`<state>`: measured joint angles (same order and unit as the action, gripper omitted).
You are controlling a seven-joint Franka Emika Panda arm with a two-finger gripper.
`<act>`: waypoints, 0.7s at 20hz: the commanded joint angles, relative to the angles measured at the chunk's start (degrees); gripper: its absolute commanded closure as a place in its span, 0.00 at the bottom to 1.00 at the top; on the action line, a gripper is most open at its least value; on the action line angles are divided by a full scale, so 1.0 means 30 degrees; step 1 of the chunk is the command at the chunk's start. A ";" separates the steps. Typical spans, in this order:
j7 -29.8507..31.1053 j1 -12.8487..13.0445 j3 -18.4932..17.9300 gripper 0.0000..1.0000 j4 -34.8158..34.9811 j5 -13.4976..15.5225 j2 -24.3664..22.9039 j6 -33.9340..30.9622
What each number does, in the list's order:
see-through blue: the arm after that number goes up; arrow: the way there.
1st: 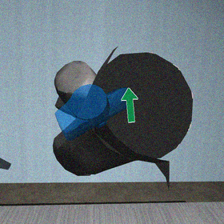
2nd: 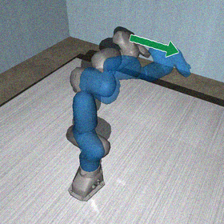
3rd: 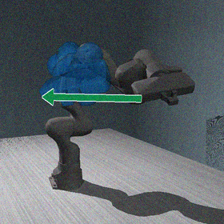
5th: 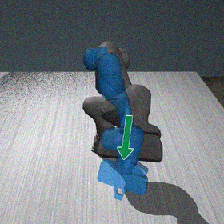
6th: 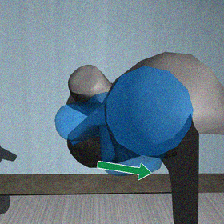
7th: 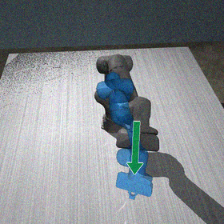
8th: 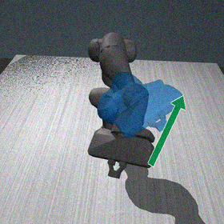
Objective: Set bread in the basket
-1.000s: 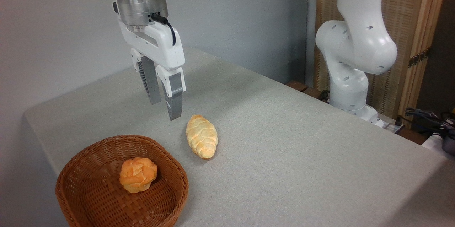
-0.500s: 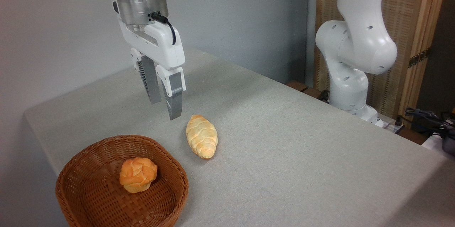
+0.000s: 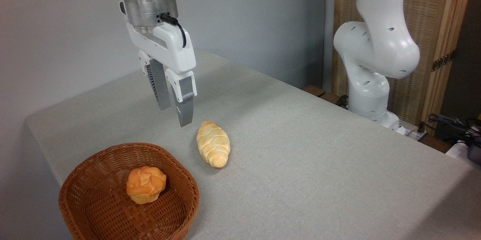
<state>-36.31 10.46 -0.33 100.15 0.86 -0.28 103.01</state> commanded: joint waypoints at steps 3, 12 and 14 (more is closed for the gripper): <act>0.0296 0.0059 -0.0096 0.00 -0.0279 0.0005 0.0121 -0.0528; -0.0112 0.0118 -0.0038 0.00 0.0713 0.0005 0.0122 -0.0471; -0.0814 0.0147 0.0021 0.00 0.1445 0.0005 -0.0083 -0.0178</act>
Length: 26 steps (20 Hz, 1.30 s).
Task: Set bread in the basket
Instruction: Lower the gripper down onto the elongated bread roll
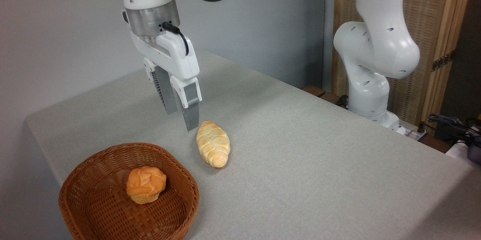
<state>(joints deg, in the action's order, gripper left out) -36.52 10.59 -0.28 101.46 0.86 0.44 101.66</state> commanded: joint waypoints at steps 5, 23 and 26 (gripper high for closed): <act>-0.3583 0.0132 0.0035 0.00 0.3235 0.0005 -0.0993 0.1615; -1.5305 -0.0014 -0.0227 0.00 0.5848 0.0005 -0.0615 0.3233; -1.5805 -0.0014 -0.0814 0.00 0.5848 -0.0024 -0.0526 0.3234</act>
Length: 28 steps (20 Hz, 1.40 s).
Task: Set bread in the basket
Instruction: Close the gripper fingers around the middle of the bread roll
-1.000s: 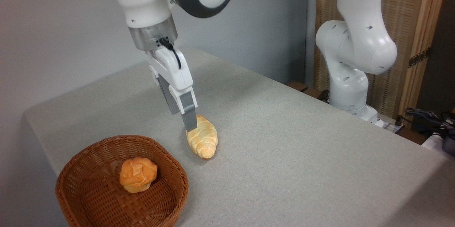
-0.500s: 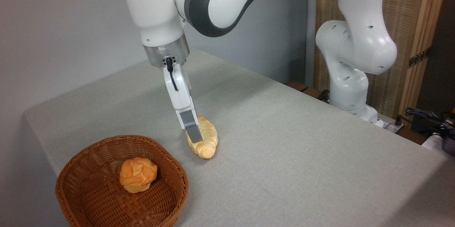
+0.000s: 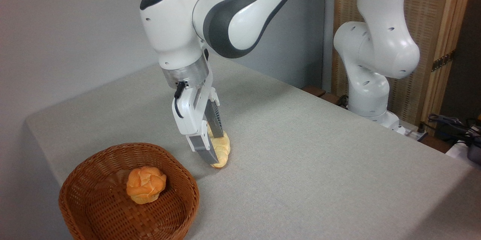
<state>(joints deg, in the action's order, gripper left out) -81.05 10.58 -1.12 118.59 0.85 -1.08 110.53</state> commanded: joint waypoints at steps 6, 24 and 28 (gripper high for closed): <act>-0.0991 -0.0011 -0.0768 0.00 0.0137 0.0010 0.0537 0.0364; -0.0815 0.0341 -0.0534 0.59 0.0107 0.0039 0.1035 0.0334; -0.0815 0.0429 -0.0505 0.80 0.0107 0.0214 0.1006 0.0276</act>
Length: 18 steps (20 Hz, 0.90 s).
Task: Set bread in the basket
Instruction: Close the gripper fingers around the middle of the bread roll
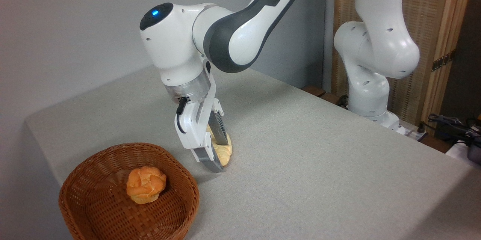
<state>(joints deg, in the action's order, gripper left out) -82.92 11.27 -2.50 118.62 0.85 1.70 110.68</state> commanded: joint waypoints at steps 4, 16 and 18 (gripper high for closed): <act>-0.0161 0.0198 -0.0046 0.81 0.0068 0.0244 -0.0009 0.0081; -0.0015 0.0257 0.0481 1.00 -0.0225 0.0332 -0.1092 -0.1355; -0.0015 0.0257 0.0511 1.00 -0.0225 0.0332 -0.1152 -0.1384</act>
<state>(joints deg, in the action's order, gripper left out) -82.91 11.74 -1.01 118.23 0.86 -0.80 108.23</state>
